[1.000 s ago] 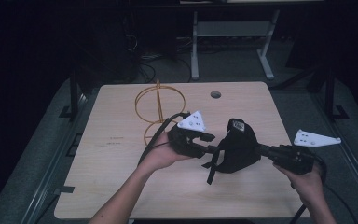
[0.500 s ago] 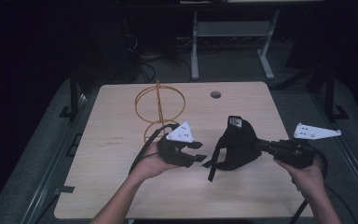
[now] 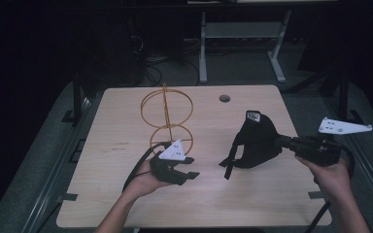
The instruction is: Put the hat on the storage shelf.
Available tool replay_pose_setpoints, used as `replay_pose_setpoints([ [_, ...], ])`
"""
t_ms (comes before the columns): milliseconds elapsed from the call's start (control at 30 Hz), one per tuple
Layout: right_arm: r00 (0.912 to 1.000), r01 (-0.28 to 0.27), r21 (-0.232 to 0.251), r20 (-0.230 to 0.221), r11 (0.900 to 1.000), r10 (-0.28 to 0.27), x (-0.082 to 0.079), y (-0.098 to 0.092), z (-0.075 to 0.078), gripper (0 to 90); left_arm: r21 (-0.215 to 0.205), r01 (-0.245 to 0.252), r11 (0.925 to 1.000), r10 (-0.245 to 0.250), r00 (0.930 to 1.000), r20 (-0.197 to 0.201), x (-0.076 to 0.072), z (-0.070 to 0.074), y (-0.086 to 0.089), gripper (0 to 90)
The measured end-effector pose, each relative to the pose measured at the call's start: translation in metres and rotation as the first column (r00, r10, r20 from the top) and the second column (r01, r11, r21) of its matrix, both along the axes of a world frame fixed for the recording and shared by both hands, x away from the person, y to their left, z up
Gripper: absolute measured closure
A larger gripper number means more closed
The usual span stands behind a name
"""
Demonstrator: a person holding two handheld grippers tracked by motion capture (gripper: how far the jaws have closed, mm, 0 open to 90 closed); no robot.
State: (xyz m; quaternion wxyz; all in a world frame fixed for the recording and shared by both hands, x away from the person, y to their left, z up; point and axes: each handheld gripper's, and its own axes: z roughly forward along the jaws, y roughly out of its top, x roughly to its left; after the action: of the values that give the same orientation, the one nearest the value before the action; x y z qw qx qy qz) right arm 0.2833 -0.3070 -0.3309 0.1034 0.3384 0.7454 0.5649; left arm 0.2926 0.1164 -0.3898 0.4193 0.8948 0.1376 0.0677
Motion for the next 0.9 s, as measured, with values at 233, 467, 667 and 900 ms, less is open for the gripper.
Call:
replay_pose_setpoints([
  [233, 1.0000, 0.006, -0.021, 0.000, 1.000, -0.006, 0.005, -0.002, 0.018, 86.5, 0.022, -0.008, 0.9997, 0.008, 1.0000, -0.004, -0.005, -0.016, 0.010, 48.1],
  [467, 1.0000, -0.007, -0.047, -0.003, 0.999, 0.007, 0.014, 0.007, 0.032, 86.5, 0.064, -0.015, 0.9979, 0.015, 0.9998, -0.011, -0.005, -0.029, 0.014, 43.2],
  [667, 0.9993, -0.036, -0.063, 0.002, 0.997, 0.036, 0.024, 0.023, 0.045, 86.5, 0.064, -0.008, 0.9979, 0.008, 1.0000, 0.006, -0.008, -0.032, 0.015, 40.9],
  [900, 0.9979, -0.064, -0.081, 0.007, 0.995, 0.065, 0.037, 0.043, 0.060, 86.5, 0.073, -0.004, 0.9973, 0.004, 1.0000, 0.001, -0.011, -0.039, 0.016, 39.2],
])
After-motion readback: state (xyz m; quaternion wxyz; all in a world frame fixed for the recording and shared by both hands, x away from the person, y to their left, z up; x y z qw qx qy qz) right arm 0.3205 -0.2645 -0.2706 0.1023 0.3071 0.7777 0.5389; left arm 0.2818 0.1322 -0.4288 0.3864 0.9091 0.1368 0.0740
